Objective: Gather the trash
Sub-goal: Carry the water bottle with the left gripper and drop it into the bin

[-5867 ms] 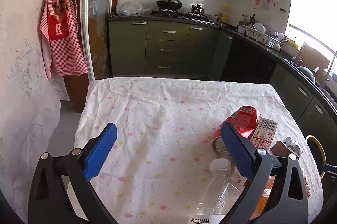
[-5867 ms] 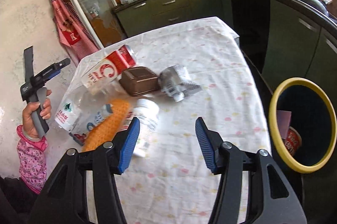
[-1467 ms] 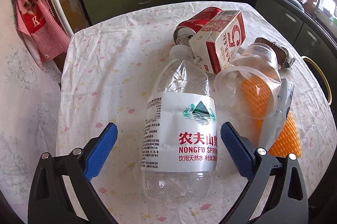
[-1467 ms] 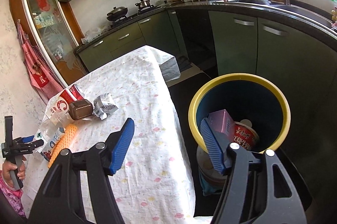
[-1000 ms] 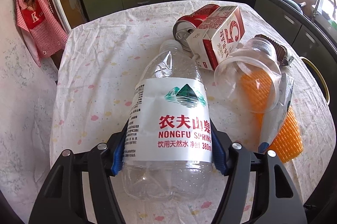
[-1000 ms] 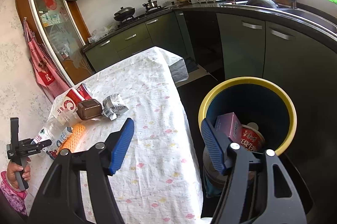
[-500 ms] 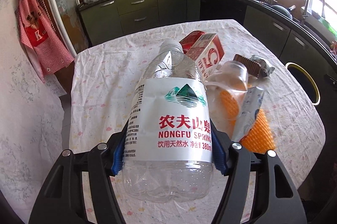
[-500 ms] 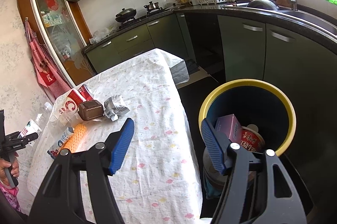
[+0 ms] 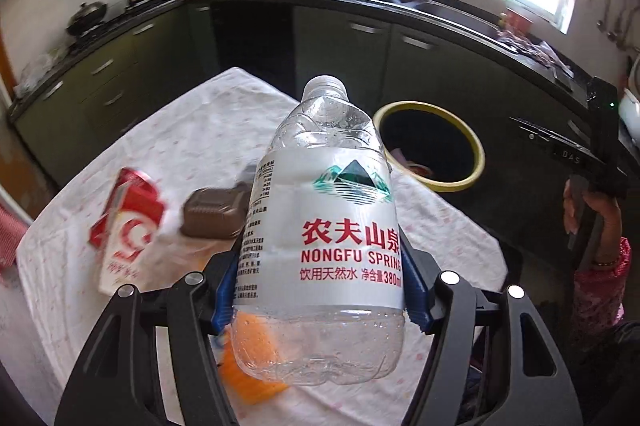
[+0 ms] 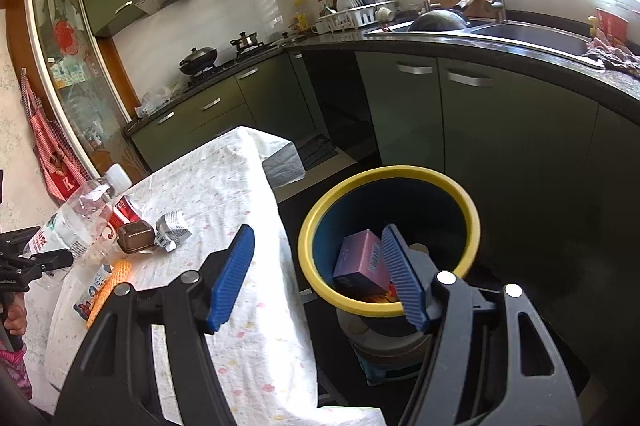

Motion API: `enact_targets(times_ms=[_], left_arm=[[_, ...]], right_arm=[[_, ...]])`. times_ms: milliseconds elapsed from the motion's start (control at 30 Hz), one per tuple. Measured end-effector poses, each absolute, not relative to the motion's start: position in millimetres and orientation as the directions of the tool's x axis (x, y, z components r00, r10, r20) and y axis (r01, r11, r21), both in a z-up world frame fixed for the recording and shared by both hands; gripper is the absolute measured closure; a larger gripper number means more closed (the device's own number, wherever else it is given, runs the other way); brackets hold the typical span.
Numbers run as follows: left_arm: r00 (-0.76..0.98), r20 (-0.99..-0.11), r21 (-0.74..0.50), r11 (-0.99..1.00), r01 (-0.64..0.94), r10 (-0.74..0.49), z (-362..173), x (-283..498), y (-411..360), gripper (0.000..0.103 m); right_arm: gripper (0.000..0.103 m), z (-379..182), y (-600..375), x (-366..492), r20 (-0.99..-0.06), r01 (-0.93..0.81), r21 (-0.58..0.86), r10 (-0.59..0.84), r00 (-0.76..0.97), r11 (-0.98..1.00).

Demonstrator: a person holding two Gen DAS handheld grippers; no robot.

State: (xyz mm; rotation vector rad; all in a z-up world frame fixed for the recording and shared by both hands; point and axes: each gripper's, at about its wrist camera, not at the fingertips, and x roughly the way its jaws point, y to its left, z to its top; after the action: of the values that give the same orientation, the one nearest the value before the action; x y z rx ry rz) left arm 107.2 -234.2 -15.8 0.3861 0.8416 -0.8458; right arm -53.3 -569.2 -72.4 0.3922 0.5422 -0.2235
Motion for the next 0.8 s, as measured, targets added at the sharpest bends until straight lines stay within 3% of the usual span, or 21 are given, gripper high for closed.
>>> enact_targets(times_ms=[267,533,567,633,800], left_arm=[[0.143,-0.85,-0.129,0.464,0.877,-0.507,-56,111,-392,0.038],[0.06,-0.894,-0.166,0.454,0.875,-0.444,-105,118,-506,0.037],[0.063,-0.893,-0.17,0.465,0.869,-0.445,-110,121,-517,0.035],[0.092,-0.888,-0.153,0.478,0.865,-0.451,-113,125,-532,0.013],[0.131,-0.852,-0.155,0.483,0.862,-0.507,-91,121,-519,0.013]], right_arm=[[0.04,-83,-609,-88,-0.537,0.387,0.337,-0.163,0.828,0.858],[0.04,-99,-638,-113,-0.552,0.443,0.365,-0.193,0.811,0.819],[0.04,-100,-640,-115,-0.552,0.448,0.367,-0.197,0.81,0.815],[0.04,-103,-643,-118,-0.553,0.454,0.373,-0.199,0.809,0.809],[0.04,-106,-643,-123,-0.554,0.455,0.383,-0.194,0.81,0.804]])
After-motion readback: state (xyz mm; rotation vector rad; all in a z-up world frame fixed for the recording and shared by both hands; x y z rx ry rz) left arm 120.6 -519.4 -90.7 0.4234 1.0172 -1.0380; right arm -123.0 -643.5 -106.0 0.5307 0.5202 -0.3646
